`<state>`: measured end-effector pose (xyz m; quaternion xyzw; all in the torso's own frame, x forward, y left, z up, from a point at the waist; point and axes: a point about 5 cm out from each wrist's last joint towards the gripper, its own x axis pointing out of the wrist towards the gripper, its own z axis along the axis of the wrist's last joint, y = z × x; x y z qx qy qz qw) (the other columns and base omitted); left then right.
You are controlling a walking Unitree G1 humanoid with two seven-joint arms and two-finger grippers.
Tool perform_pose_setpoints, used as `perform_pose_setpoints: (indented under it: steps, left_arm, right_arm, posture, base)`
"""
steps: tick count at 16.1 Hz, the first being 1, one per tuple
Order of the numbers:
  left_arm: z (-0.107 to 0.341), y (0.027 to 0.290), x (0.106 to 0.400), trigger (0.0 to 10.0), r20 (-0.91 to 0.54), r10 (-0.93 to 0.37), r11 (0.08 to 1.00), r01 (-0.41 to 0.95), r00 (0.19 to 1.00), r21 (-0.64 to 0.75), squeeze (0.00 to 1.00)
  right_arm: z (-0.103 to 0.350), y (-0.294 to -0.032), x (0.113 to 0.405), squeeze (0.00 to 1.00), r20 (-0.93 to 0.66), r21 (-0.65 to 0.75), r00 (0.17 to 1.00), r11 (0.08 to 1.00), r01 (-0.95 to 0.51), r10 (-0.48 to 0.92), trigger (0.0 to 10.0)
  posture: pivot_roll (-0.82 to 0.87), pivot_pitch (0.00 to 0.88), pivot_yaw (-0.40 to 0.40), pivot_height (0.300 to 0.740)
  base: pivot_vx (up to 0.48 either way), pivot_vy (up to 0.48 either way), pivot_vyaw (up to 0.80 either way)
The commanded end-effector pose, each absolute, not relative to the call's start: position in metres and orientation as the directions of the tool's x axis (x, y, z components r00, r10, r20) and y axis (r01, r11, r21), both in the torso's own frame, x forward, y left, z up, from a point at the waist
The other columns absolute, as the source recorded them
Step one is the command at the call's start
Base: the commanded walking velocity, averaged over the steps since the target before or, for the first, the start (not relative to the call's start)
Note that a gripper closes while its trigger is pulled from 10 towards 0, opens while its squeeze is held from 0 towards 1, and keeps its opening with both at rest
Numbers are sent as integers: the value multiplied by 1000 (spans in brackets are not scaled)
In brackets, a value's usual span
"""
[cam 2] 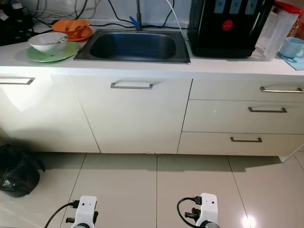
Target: Kitchen organization
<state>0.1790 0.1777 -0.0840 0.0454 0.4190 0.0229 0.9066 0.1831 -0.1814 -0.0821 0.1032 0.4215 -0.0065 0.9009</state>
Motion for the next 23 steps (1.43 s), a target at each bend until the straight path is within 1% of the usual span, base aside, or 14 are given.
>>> perform_pose_setpoints:
  steps: [1, 6, 11, 23]
  left_arm:
    - [-83, 180, 180, 10000, -753, 93, 993, -4, 652, 119, 0]
    - [-83, 182, 179, 10000, -748, 104, 992, -12, 656, 127, 0]
    - [-84, 176, 178, 10000, -749, 85, 994, -4, 657, 109, 0]
    - [-84, 175, 178, 10000, -750, 70, 994, 18, 658, 109, 0]
  right_arm:
    - [-81, -181, 184, 0, -752, 188, 655, 977, 103, 76, 10000]
    - [-81, -181, 184, 0, -753, 184, 653, 979, 92, 80, 10000]
    - [-80, -181, 187, 0, -749, 182, 658, 980, 81, 84, 10000]
    - [-82, -182, 183, 0, -757, 177, 648, 981, 76, 86, 10000]
  posture:
    - [9, 35, 18, 740]
    - [12, 31, 17, 740]
    - [9, 20, 15, 740]
    - [3, 14, 18, 740]
  base:
    - [304, 0, 0]
    - [405, 0, 0]
    - [421, 0, 0]
    - [420, 0, 0]
